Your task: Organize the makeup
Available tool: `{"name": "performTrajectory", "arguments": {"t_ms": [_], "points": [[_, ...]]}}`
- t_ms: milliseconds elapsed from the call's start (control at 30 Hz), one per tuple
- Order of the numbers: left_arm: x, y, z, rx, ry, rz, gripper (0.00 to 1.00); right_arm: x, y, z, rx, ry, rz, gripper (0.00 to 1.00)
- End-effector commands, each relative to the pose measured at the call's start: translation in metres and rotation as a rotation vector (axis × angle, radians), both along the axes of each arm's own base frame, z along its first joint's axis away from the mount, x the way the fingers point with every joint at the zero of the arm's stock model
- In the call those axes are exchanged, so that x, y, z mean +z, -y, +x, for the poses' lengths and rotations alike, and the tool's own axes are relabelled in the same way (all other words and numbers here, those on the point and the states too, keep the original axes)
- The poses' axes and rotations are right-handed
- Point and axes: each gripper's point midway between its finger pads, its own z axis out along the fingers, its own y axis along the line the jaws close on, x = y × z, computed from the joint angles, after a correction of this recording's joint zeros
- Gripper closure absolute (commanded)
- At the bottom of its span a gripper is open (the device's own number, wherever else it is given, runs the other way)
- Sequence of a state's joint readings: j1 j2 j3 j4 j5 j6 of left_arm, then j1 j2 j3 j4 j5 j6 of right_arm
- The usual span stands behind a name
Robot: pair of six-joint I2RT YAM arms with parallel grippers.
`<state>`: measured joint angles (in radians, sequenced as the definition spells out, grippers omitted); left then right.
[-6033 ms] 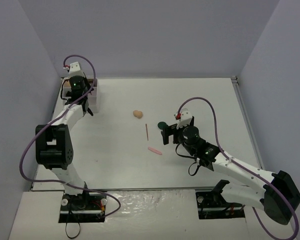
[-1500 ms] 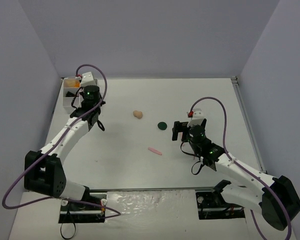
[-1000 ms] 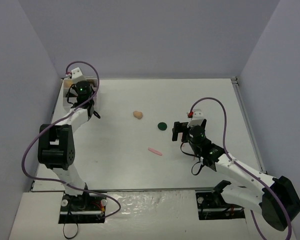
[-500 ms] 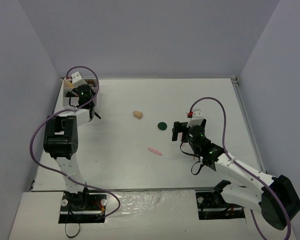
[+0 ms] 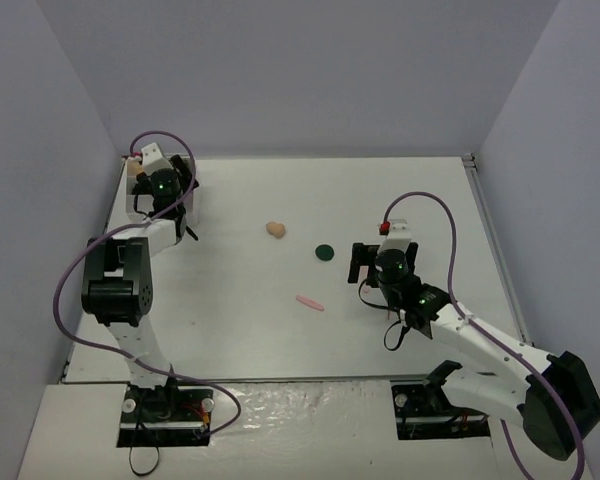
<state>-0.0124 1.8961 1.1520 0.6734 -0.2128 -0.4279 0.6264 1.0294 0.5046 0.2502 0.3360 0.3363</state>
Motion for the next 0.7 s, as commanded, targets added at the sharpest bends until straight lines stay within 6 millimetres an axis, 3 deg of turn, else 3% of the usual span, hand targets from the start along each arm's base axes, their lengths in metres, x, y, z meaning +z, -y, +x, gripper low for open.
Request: {"name": "performTrajectory", "arguments": {"t_ms": [0, 133, 167, 233, 367, 467, 667], "points": [[0.095, 0.001, -0.023, -0.02, 0.125, -0.005, 0.35, 0.017, 0.027, -0.003, -0.202, -0.048, 0.03, 0.03], [0.121, 0.016, -0.054, -0.094, 0.085, -0.016, 0.28, 0.009, 0.033, -0.02, -0.252, -0.11, 0.117, 0.07], [0.137, 0.023, -0.064, -0.133, 0.102, -0.02, 0.28, 0.007, 0.031, -0.023, -0.256, -0.127, 0.145, 0.08], [0.134, 0.033, -0.085, -0.18, 0.049, -0.037, 0.27, -0.002, 0.032, -0.031, -0.265, -0.171, 0.157, 0.08], [0.149, 0.052, -0.133, -0.267, -0.003, -0.079, 0.22, -0.024, 0.031, -0.04, -0.283, -0.253, 0.189, 0.11], [0.148, 0.065, -0.18, -0.34, -0.065, -0.06, 0.19, -0.041, 0.029, -0.044, -0.299, -0.316, 0.189, 0.14], [0.137, 0.071, -0.249, -0.427, -0.138, 0.018, 0.1, -0.061, 0.046, -0.046, -0.383, -0.357, 0.157, 0.21]]}}
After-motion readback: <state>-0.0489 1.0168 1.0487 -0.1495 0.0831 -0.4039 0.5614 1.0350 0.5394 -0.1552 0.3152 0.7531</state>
